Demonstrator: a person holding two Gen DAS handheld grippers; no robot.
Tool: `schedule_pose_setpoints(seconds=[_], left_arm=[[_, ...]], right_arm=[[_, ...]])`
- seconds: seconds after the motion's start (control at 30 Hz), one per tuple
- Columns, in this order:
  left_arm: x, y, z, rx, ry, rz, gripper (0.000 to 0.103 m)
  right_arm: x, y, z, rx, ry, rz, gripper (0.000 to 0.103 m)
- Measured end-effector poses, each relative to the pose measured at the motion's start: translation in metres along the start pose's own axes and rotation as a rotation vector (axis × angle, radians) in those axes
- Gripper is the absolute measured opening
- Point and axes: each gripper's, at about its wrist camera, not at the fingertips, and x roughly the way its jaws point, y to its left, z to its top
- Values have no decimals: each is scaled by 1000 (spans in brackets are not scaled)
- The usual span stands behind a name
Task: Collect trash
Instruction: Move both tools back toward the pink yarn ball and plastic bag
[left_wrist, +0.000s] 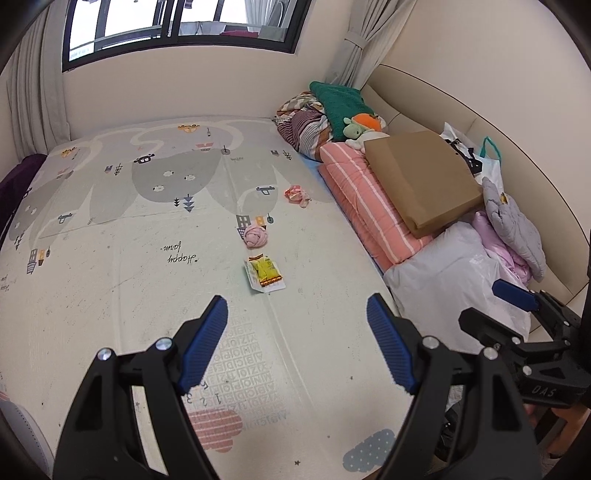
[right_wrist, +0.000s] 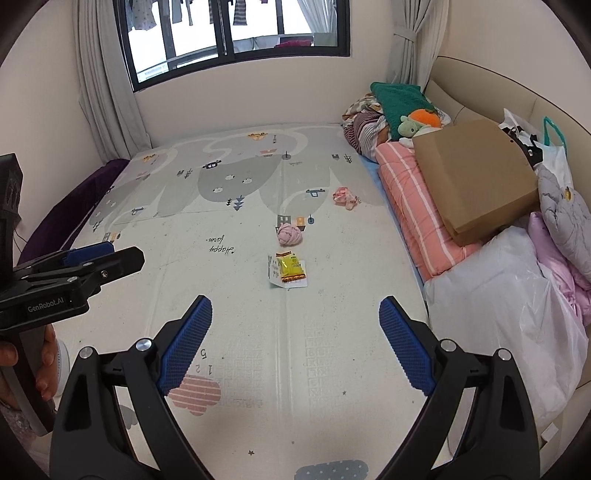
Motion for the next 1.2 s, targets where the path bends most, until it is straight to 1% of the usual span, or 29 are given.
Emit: schedule_pose_setpoints(seconds=[0.2, 0.37, 0.47, 0.57, 0.7, 0.77, 0.83, 0.9, 1.03, 1.2], left_arm=[[37, -8, 29, -32, -3, 30, 78], [73, -21, 49, -87, -19, 98, 78], [99, -31, 57, -133, -25, 155, 78], [128, -42, 64, -166, -29, 193, 78], [161, -55, 75, -176, -20, 227, 78], [176, -58, 81, -173, -14, 231, 78], [192, -57, 88, -168, -4, 240, 78], [209, -53, 94, -167, 4, 232, 78], [247, -39, 104, -146, 20, 230, 78], [306, -7, 109, -157, 56, 232, 78]], right_arm=[[38, -27, 32, -20, 7, 28, 89], [79, -60, 62, -66, 5, 88, 89], [108, -84, 80, -101, 2, 127, 89], [137, -109, 95, -132, -1, 153, 89], [170, -139, 111, -150, 2, 158, 89], [186, -149, 117, -165, 3, 154, 88], [203, -154, 122, -177, 9, 150, 88], [222, -158, 128, -176, 15, 151, 88], [266, -159, 138, -168, 23, 148, 88], [331, -153, 148, -171, 27, 131, 89]])
